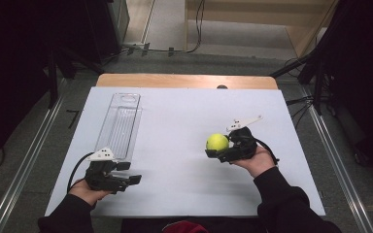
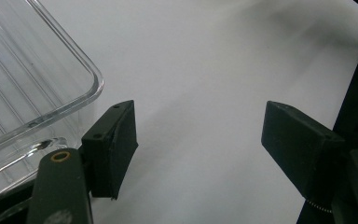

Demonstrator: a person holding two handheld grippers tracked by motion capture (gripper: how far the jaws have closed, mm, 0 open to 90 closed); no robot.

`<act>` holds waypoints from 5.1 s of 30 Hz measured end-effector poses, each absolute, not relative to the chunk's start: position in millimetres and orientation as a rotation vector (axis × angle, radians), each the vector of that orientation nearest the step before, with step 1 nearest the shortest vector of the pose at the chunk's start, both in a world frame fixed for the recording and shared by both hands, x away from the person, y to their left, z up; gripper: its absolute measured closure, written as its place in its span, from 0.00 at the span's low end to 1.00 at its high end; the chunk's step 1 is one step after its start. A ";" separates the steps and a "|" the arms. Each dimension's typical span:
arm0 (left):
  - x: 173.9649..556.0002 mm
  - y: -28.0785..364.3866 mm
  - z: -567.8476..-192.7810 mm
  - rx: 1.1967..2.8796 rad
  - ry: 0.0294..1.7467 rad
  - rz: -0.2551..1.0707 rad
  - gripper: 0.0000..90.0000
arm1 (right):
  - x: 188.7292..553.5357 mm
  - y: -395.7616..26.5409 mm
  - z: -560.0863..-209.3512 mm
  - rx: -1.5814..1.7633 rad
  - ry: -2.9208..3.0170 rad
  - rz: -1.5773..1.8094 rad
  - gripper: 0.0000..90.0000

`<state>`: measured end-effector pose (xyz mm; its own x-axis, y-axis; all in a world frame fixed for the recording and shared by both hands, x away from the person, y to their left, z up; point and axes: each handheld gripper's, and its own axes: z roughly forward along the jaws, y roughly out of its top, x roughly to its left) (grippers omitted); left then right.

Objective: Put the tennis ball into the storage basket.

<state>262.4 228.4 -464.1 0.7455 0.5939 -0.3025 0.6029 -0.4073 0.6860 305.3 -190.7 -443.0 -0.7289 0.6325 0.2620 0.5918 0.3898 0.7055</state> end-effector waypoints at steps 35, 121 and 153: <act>262.4 229.6 -464.2 2.109 0.904 -0.011 0.30 | 329.5 -144.5 -439.4 1.089 2.613 1.280 0.26; 263.7 232.6 -466.0 2.097 0.920 -0.010 0.30 | 374.3 -50.3 -417.8 1.032 2.615 1.347 0.26; 263.8 233.6 -465.2 2.091 0.921 -0.009 0.30 | 391.6 -9.3 -409.4 1.015 2.629 1.352 0.26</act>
